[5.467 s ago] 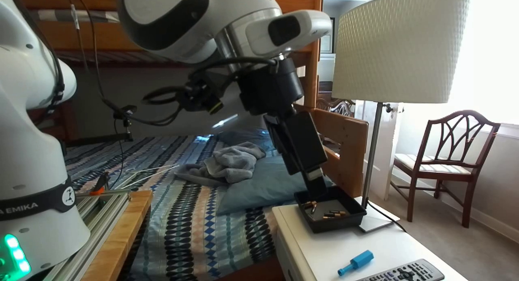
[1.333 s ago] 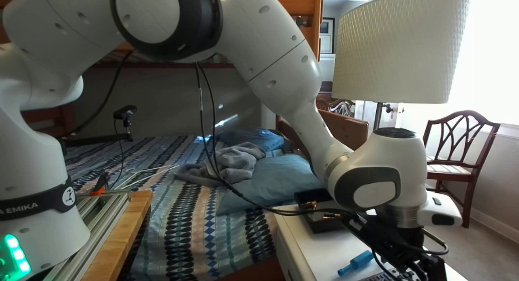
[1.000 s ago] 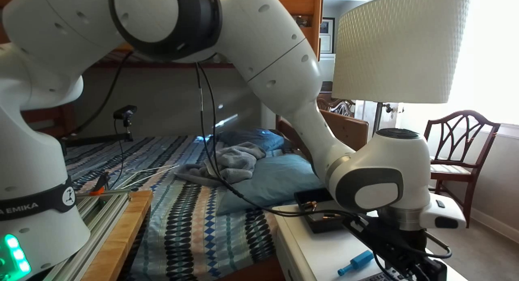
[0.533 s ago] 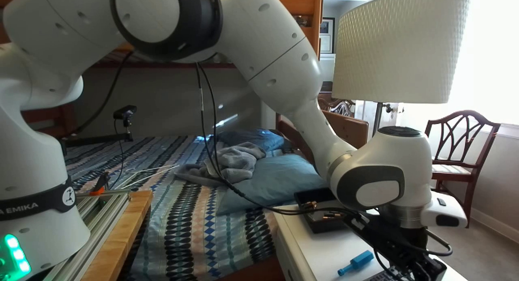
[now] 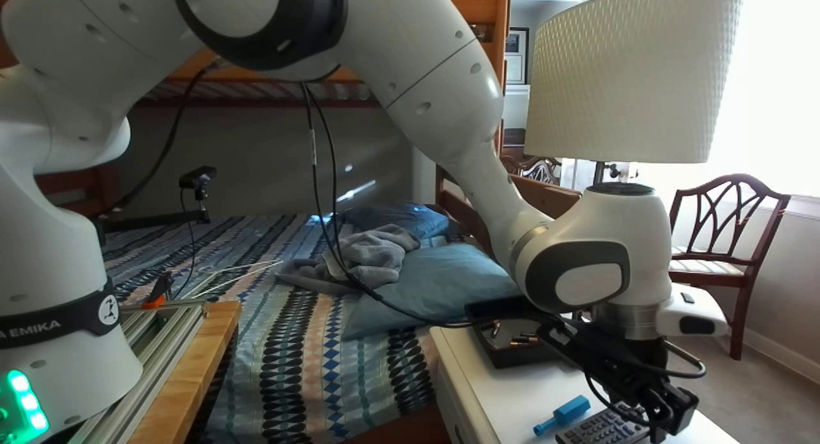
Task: Put the remote in the black bowl
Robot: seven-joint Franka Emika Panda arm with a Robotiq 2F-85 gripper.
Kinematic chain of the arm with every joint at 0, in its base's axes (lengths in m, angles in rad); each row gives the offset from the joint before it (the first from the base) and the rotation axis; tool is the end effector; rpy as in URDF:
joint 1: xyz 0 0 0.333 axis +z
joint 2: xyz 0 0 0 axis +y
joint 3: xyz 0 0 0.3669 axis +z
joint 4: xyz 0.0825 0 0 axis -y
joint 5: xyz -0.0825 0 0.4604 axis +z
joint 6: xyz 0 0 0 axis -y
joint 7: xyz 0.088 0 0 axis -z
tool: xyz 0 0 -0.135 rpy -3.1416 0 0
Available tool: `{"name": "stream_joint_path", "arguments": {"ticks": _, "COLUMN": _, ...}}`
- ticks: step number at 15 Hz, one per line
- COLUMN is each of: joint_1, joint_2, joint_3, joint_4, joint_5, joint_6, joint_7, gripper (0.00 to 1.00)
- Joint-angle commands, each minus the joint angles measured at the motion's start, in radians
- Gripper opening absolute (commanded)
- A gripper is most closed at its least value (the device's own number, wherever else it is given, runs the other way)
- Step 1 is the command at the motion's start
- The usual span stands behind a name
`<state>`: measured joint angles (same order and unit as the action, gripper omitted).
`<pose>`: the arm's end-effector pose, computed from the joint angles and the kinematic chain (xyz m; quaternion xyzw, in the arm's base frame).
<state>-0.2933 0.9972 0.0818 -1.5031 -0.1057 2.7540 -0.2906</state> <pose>0.7946 -0.1776 0.0367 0.9897 0.0623 0.1261 0.0266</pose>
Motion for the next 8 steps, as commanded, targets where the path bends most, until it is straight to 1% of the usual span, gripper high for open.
{"name": "stream_joint_path", "arguments": {"ticks": 1, "joint_1": 0.029, "joint_2": -0.152, "joint_3": -0.006, "joint_4": -0.194, "joint_5": 0.000, "joint_6": 0.051, "joint_7": -0.020, "gripper": 0.32}}
{"name": "stream_joint_path", "arguments": {"ticks": 4, "joint_1": 0.046, "joint_2": -0.236, "joint_3": 0.009, "joint_4": -0.308, "joint_5": -0.007, "joint_6": 0.107, "joint_7": -0.037, "gripper": 0.32}}
{"name": "stream_joint_path", "arguments": {"ticks": 8, "joint_1": 0.063, "joint_2": -0.314, "joint_3": 0.043, "joint_4": -0.414, "joint_5": -0.017, "joint_6": 0.171, "joint_7": -0.075, "gripper": 0.32}}
